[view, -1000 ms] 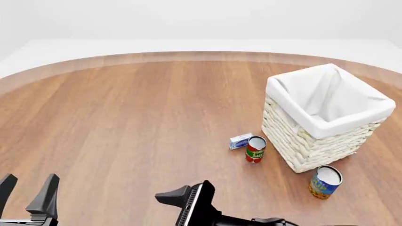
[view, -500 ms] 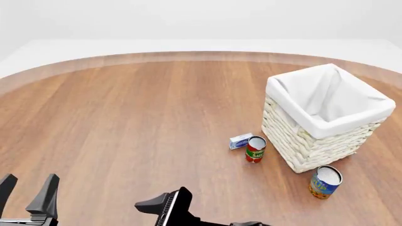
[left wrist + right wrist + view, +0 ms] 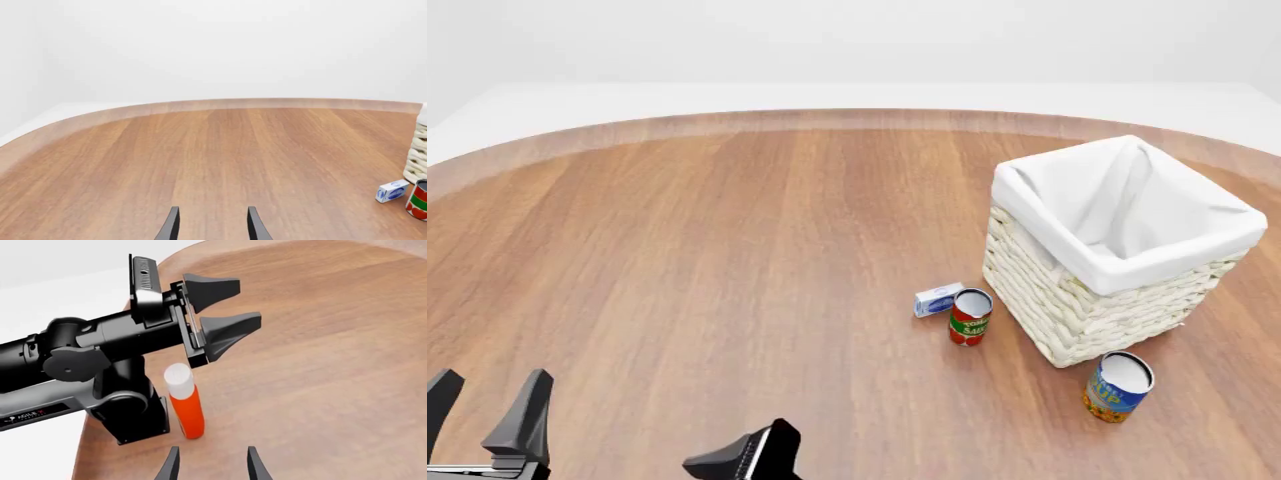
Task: Pick up the ketchup, and put it in the basket.
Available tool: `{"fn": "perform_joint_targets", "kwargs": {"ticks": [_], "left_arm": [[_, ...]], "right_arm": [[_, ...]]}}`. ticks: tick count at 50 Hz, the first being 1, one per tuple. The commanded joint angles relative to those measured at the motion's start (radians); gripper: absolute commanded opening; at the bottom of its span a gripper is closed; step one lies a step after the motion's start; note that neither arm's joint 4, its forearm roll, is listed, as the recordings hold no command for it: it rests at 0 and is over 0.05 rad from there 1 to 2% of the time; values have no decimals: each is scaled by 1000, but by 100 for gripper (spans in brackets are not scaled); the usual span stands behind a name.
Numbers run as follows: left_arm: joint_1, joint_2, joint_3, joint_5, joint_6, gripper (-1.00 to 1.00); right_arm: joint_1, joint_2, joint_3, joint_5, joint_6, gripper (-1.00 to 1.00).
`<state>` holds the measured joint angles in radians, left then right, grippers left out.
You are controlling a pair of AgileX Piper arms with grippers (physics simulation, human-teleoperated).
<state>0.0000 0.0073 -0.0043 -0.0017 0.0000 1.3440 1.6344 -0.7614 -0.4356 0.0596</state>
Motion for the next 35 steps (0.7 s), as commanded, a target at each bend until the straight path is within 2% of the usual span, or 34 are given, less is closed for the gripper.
{"fn": "perform_joint_targets", "kwargs": {"ticks": [1,15,35], "left_arm": [[0,0,0,0,0,100],[0,0,0,0,0,100],[0,0,0,0,0,100]], "right_arm": [[30,34,-26,-6,44,100],[63,82,-61,-16,78,100],[72,106,-123,10,82,100]]}}
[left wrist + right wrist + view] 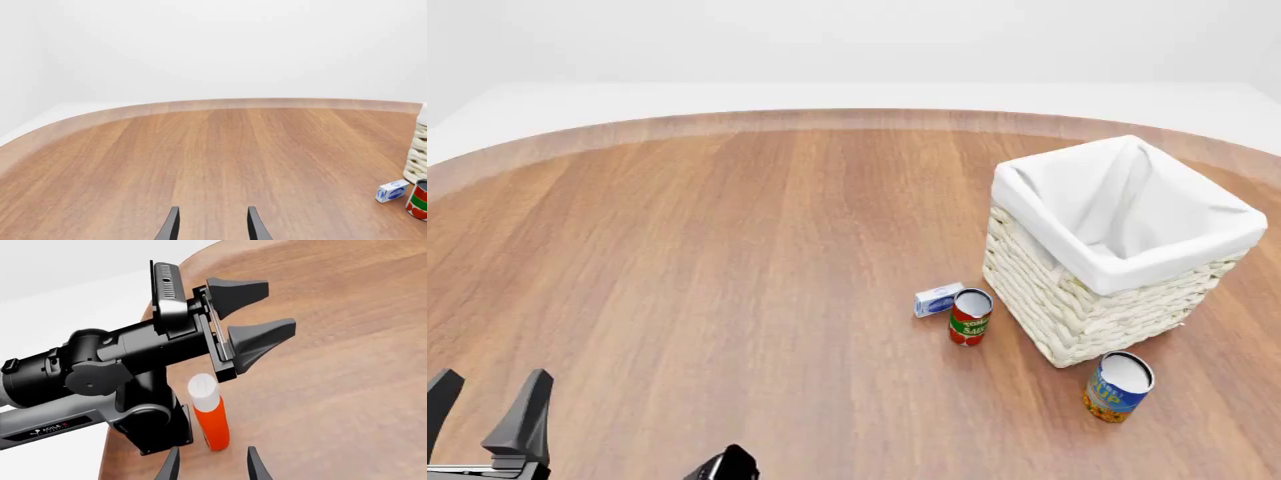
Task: Pick up the ketchup, and put it in the basket.
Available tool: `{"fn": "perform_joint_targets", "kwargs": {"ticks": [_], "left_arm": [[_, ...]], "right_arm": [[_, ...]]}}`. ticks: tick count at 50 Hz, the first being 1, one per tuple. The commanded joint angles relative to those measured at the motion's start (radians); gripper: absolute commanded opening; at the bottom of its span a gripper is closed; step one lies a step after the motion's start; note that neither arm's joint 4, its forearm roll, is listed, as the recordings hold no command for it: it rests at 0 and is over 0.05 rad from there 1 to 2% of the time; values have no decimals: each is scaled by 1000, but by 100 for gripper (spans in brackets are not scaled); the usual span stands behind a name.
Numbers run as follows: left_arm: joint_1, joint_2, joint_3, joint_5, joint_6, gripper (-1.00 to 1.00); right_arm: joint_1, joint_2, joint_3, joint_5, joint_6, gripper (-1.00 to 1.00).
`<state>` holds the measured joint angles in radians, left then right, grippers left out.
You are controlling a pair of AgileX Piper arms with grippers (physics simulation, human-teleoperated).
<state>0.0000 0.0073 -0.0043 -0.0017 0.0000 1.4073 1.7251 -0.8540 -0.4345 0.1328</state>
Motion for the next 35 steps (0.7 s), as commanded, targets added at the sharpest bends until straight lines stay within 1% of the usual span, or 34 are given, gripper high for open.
{"fn": "perform_joint_targets", "kwargs": {"ticks": [1,18,35], "left_arm": [[0,0,0,0,0,100],[0,0,0,0,0,100],[0,0,0,0,0,100]], "right_arm": [[9,16,-31,9,11,100],[31,26,-54,20,18,100],[35,49,-81,30,17,100]]}}
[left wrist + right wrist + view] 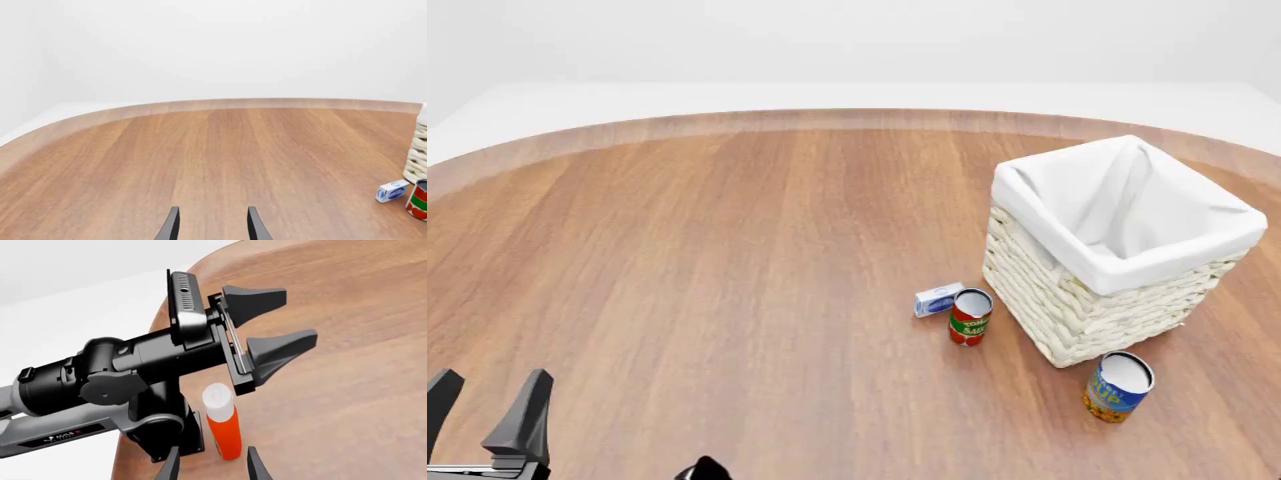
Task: Pick up the ketchup, and put it in the basket.
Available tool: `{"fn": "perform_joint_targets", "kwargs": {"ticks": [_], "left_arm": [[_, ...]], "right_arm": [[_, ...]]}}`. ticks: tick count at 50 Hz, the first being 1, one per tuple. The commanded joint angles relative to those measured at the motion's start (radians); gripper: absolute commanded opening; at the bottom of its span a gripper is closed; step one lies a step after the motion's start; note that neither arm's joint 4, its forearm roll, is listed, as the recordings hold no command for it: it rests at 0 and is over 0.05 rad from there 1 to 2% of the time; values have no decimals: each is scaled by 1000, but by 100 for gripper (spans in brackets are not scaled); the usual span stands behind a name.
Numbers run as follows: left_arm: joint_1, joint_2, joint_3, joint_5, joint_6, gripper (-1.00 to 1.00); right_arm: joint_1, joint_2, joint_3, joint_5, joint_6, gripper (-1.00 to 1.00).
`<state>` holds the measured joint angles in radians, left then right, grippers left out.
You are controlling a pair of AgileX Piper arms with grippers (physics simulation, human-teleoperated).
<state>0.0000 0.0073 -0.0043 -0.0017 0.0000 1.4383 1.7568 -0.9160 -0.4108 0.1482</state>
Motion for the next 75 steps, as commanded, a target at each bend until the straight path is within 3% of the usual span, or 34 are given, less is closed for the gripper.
{"fn": "perform_joint_targets", "kwargs": {"ticks": [1,75], "left_arm": [[0,0,0,0,0,100],[0,0,0,0,0,100]], "right_arm": [[4,20,-22,8,2,100],[-18,174,-157,39,20,100]]}}
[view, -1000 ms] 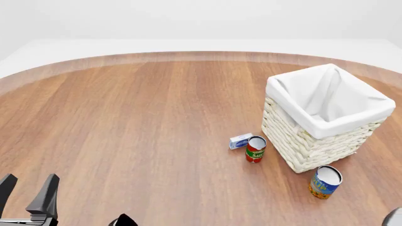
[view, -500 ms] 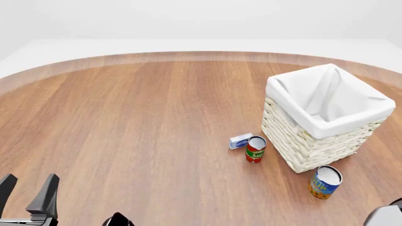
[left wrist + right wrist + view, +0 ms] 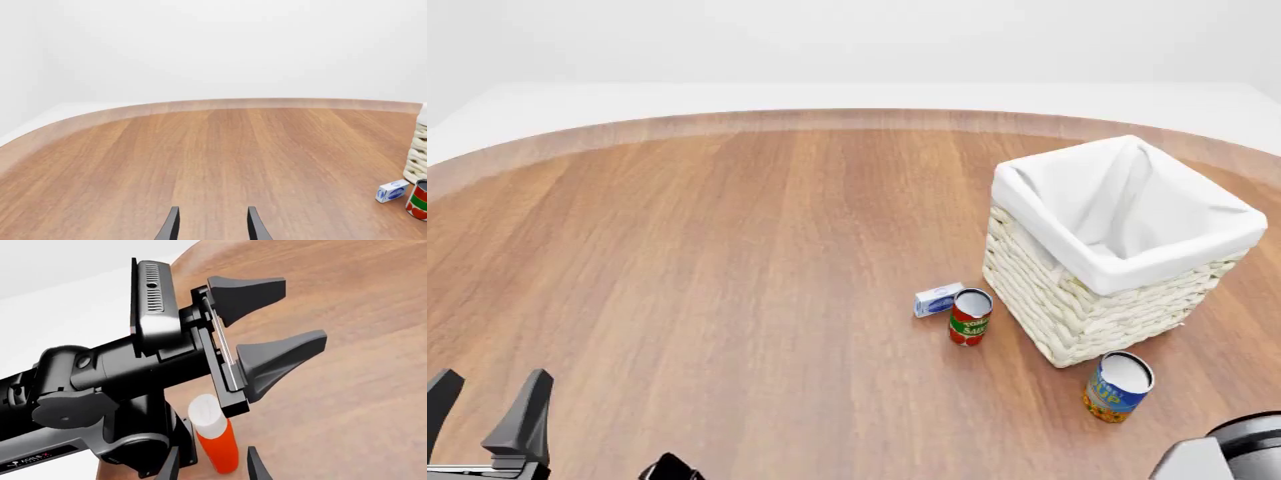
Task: Pick up the ketchup, and put it in the basket.
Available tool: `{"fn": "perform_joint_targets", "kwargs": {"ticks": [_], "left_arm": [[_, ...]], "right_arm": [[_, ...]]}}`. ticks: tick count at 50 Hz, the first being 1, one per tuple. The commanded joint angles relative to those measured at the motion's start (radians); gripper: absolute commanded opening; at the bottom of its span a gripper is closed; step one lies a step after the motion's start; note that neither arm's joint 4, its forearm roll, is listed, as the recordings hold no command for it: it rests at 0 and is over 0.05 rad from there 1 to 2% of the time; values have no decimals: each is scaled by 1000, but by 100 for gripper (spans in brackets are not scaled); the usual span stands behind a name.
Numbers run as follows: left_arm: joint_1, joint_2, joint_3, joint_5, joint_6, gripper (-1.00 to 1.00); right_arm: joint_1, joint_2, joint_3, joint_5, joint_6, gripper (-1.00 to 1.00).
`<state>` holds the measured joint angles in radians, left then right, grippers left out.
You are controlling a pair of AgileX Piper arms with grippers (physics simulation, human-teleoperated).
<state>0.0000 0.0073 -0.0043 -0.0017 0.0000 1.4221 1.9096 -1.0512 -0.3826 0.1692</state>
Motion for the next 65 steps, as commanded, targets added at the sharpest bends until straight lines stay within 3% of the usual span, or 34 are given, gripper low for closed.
{"fn": "perform_joint_targets", "kwargs": {"ticks": [1,65], "left_arm": [[0,0,0,0,0,100],[0,0,0,0,0,100]], "right_arm": [[-1,24,-24,12,-1,100],[14,120,-159,80,-14,100]]}}
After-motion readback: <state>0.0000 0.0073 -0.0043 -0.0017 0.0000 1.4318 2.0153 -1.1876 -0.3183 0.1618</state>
